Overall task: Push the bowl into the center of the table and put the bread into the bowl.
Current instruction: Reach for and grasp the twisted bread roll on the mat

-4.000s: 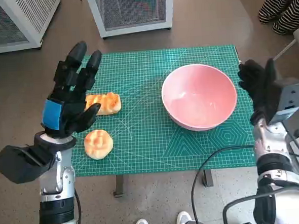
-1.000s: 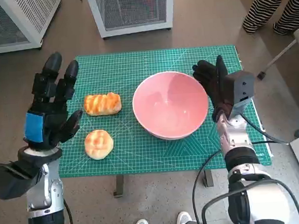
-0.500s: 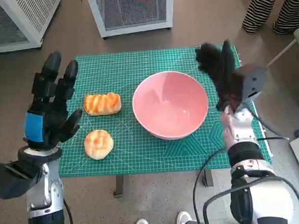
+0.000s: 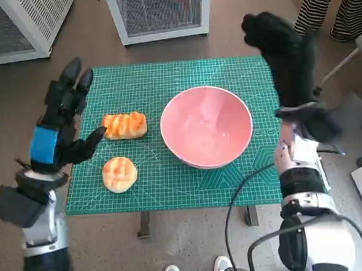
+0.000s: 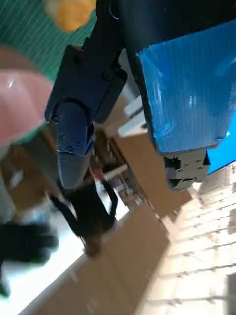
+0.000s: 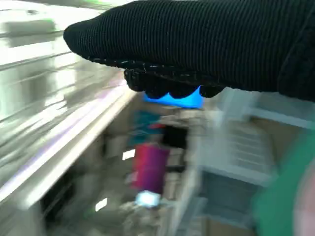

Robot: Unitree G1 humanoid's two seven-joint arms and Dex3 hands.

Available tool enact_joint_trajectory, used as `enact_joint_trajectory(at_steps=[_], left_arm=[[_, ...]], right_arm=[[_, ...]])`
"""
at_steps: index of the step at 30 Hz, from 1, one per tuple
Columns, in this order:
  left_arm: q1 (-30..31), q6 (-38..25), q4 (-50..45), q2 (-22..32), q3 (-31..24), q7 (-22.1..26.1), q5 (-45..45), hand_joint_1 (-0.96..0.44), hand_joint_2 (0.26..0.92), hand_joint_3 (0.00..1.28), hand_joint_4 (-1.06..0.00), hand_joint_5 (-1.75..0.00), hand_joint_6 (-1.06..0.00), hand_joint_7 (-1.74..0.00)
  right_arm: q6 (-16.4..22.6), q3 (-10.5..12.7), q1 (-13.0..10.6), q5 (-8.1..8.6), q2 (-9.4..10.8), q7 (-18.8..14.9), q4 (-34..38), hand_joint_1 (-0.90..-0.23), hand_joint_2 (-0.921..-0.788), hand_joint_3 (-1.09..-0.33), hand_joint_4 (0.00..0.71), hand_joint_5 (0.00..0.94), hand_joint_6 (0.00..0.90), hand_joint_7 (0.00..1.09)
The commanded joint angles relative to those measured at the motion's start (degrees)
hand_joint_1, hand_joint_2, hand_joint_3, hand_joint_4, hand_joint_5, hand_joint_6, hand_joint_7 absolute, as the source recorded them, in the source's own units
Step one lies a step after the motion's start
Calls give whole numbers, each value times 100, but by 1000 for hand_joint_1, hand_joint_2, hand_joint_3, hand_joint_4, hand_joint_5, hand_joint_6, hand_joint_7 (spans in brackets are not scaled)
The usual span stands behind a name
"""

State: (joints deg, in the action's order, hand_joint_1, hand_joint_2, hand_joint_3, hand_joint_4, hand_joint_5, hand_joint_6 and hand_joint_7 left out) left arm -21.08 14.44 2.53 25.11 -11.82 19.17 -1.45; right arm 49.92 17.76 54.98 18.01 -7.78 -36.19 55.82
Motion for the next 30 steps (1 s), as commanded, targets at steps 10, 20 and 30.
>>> enact_joint_trajectory(at_steps=[10,20,30], left_arm=[[-835,-1747,-154,949,981,55,1898,-576,888,52,-122,0,-37,-279],[-1711,-2657,604,993,2064,278,3206,-354,735,2,-88,0,-106,-177],[-2508,-2949,1864,748,2662,723,3371,-213,721,0,-50,0,-149,-92]], right_arm=[[-247,-203,-746,748,52,-847,-1192,-599,-921,-695,234,12,35,580],[-475,-249,-882,744,-11,-755,-1470,-585,-921,-668,236,9,39,583],[-722,-267,-1045,751,1,-630,-1873,-605,-921,-658,238,8,46,583]])
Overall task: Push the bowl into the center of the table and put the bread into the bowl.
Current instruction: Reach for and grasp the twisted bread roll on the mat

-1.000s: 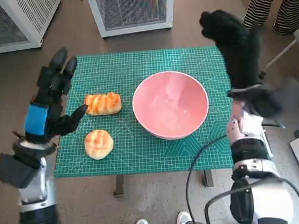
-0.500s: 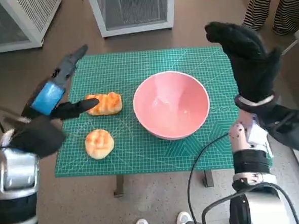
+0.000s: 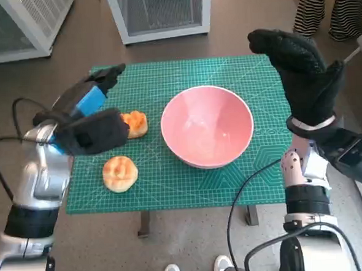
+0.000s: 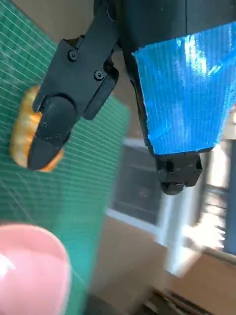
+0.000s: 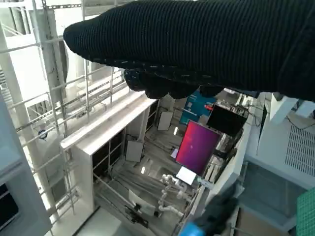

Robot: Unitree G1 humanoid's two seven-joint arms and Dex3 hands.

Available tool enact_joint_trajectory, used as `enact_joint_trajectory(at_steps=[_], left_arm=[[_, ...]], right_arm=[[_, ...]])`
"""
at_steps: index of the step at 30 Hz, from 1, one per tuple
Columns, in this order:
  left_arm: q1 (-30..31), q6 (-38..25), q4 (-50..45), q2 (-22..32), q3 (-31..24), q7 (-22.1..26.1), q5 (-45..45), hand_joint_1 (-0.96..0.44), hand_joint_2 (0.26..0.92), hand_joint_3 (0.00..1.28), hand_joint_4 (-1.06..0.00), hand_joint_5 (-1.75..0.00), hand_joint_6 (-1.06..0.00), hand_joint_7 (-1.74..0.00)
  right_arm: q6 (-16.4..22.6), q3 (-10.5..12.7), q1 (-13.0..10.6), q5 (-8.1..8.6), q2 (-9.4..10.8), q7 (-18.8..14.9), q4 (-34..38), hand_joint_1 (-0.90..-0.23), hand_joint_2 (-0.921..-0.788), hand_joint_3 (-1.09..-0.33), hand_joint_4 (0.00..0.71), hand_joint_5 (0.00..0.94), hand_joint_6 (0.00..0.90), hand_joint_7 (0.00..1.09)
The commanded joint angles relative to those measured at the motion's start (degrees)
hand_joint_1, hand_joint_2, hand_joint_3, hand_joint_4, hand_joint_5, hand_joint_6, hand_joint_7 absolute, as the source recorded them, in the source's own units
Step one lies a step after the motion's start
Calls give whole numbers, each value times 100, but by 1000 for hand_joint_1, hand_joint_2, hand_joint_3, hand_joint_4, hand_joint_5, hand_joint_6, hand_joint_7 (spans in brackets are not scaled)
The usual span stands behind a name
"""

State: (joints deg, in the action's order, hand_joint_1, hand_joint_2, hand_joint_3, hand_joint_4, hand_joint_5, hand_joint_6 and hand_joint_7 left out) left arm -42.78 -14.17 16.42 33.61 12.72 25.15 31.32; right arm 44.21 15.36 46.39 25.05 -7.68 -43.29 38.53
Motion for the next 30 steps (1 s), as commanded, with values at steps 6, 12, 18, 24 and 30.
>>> enact_joint_trajectory(at_steps=[6,12,18,24,30], left_arm=[[-669,-188,1199,-270,497,156,193,-195,721,0,-38,0,-153,-72],[-934,-173,1915,-432,801,129,365,-202,721,0,-33,0,-152,-56],[-1256,-125,2824,-645,1118,0,565,-237,720,0,-31,0,-153,-43],[-1515,154,3738,-831,1307,-271,619,-277,718,0,-34,-1,-164,-36],[-1726,455,4583,-983,1398,-549,591,-299,719,0,-43,-4,-175,-31]], right_arm=[[-268,-32,-260,75,-5,120,-301,-619,-921,-645,239,7,50,579],[-303,-44,-308,27,2,198,-387,-622,-921,-640,241,7,53,575],[-346,-63,-355,41,1,228,-459,-622,-921,-639,241,6,55,571],[-452,-87,-411,122,27,209,-581,-631,-921,-637,239,4,58,566],[-527,-98,-448,178,30,209,-673,-635,-921,-635,238,3,64,565]])
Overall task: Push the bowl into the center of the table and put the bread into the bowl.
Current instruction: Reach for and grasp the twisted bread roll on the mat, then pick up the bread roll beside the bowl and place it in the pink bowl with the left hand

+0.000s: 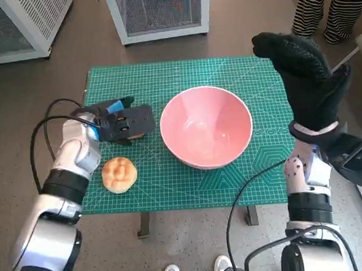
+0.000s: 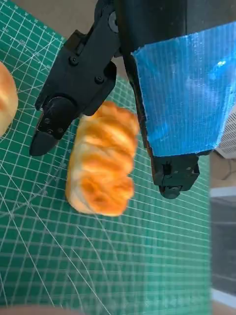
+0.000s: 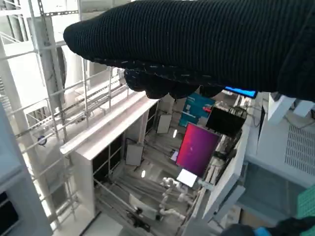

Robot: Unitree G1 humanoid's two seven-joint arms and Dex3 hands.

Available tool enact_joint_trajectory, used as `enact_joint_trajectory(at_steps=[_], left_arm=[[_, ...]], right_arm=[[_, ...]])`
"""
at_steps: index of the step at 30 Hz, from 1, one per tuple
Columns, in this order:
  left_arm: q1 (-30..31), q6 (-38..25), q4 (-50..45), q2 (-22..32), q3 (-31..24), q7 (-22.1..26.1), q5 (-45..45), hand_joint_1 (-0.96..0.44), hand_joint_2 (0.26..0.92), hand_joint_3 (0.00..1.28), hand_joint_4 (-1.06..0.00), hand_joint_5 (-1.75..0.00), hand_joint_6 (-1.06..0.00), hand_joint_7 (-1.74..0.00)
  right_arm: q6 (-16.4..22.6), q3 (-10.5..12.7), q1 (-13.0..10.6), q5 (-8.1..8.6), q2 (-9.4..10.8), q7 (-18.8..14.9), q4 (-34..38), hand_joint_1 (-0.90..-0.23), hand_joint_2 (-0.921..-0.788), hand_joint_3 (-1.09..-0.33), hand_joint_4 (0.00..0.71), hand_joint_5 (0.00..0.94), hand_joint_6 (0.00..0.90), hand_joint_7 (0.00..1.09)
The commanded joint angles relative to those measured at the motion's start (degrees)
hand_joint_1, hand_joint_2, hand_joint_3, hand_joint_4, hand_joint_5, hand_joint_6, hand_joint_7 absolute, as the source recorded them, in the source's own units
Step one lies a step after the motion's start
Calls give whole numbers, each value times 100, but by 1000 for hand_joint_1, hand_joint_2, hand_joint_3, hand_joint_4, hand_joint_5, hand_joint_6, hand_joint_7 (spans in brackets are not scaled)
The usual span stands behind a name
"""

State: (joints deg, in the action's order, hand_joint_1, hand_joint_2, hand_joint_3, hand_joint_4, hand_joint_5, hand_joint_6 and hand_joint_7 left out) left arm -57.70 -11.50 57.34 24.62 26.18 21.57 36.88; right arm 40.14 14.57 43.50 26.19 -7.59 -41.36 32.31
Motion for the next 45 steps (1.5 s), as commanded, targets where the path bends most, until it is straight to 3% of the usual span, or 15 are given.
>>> enact_joint_trajectory(at_steps=[1,10,15,18,19,20,21,22,24,26,28,35,45], left_arm=[[-263,219,598,-104,58,-220,27,-299,719,0,-45,-5,-176,-31],[-331,415,1274,-213,26,-526,-59,-242,731,6,-76,-11,-212,-34],[-325,518,1471,-245,-9,-792,-118,-131,755,15,-147,-28,-300,-63],[-286,611,1545,-258,1,-1044,-109,-63,781,20,-302,-26,-427,-67],[-273,643,1564,-260,8,-1116,-102,-39,798,24,-434,-64,-489,-75],[-249,693,1581,-260,47,-1253,-58,-30,804,24,-484,-72,-515,-72],[-234,729,1596,-261,75,-1350,-27,-15,827,19,-584,-207,-597,-67],[-218,775,1609,-258,123,-1473,26,-6,842,14,-612,-363,-655,-57],[-201,854,1642,-249,200,-1665,105,173,880,64,-621,-809,-744,-70],[-193,935,1663,-233,266,-1842,171,89,900,91,-640,-1059,-653,-570],[-184,1019,1667,-211,309,-1997,222,36,912,94,-646,-1222,-636,-844],[-180,1266,1658,-127,303,-2253,199,3,918,64,-637,-1214,-695,-1080],[-221,1422,1553,-1,209,-2292,110,0,921,73,-617,-1226,-685,-1122]], right_arm=[[-130,-20,-161,74,21,13,-58,-635,-921,-634,238,3,64,564],[-180,-2,-202,164,12,-31,-127,-627,-921,-627,244,5,76,564],[-149,-6,-222,147,14,-14,-164,-623,-921,-625,251,8,82,561],[-126,-9,-236,137,12,-10,-195,-619,-921,-626,252,8,83,559],[-122,-10,-238,135,11,-10,-201,-617,-921,-627,252,7,83,558],[-113,-10,-244,131,8,-12,-212,-617,-921,-627,252,7,83,558],[-108,-10,-248,128,5,-13,-218,-615,-921,-627,252,7,82,557],[-96,-9,-252,128,1,-21,-219,-614,-921,-627,252,7,82,556],[-74,-6,-256,129,-3,-35,-216,-613,-921,-627,253,7,82,554],[-54,-4,-259,137,-3,-51,-214,-611,-921,-625,253,7,83,552],[-41,-7,-264,150,-2,-66,-219,-606,-921,-623,254,6,83,549],[-24,-18,-257,202,7,-142,-217,-603,-921,-621,255,6,87,539],[-3,-34,-242,224,13,-222,-189,-602,-921,-621,256,5,90,524]])
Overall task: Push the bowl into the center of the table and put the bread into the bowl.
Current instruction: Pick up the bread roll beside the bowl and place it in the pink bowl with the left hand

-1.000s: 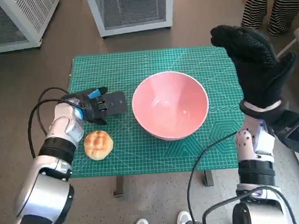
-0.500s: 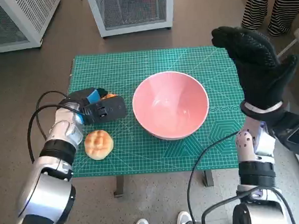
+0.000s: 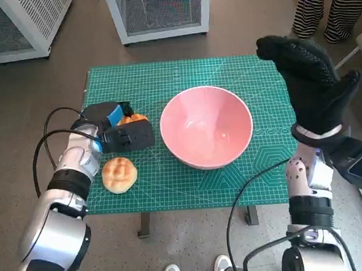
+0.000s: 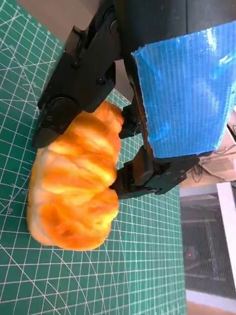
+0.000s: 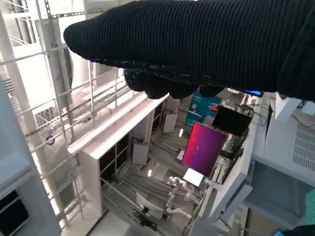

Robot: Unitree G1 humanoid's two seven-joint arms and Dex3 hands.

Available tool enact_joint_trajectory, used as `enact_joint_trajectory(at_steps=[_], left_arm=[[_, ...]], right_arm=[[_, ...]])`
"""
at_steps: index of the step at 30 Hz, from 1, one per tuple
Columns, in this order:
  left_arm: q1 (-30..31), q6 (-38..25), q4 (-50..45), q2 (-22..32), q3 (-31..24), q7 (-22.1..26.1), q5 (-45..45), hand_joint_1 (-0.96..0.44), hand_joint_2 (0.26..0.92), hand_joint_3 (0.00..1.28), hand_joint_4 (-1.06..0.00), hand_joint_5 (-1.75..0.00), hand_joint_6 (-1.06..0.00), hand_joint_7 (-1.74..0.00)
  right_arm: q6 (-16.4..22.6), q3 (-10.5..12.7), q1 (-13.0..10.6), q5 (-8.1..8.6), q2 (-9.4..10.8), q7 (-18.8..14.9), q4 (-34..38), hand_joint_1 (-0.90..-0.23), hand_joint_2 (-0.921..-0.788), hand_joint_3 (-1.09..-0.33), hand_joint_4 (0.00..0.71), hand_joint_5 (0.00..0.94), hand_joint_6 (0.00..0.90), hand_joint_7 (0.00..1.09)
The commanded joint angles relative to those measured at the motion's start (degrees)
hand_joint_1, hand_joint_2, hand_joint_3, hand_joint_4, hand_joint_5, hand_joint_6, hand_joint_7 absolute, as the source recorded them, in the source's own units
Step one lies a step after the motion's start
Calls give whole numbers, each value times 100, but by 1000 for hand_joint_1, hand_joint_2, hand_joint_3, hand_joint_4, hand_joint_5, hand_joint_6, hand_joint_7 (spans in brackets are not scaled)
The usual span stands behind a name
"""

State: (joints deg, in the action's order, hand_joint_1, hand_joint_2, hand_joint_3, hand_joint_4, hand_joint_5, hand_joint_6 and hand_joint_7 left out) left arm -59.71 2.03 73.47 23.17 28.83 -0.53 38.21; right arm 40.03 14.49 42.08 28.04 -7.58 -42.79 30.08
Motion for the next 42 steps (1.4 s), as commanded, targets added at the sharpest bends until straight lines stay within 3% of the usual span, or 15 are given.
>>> enact_joint_trajectory(at_steps=[1,15,25,33,42], left_arm=[[-22,91,-82,160,-66,-98,-30,0,920,74,-618,-1218,-682,-1132],[-47,274,-1014,483,-476,-127,-282,0,921,79,-630,-1169,-657,-1191],[558,104,-3463,818,-1094,-32,-494,1,919,50,-707,-1131,-652,-1156],[1137,-170,-5714,646,-1474,90,-505,2,913,23,-767,-1088,-678,-1109],[1374,274,-6440,298,-1177,255,-464,2,906,10,-807,-985,-700,-1141]], right_arm=[[7,-27,-100,43,14,-85,37,-602,-921,-621,257,5,89,522],[-10,-68,-124,43,18,-108,-2,-593,-921,-633,247,0,80,504],[-19,-96,-145,66,8,-100,-20,-591,-921,-636,241,0,81,502],[-29,-118,-144,54,10,-67,-33,-590,-921,-638,239,0,80,501],[-31,-128,-139,44,12,-48,-45,-592,-921,-640,238,0,78,503]])
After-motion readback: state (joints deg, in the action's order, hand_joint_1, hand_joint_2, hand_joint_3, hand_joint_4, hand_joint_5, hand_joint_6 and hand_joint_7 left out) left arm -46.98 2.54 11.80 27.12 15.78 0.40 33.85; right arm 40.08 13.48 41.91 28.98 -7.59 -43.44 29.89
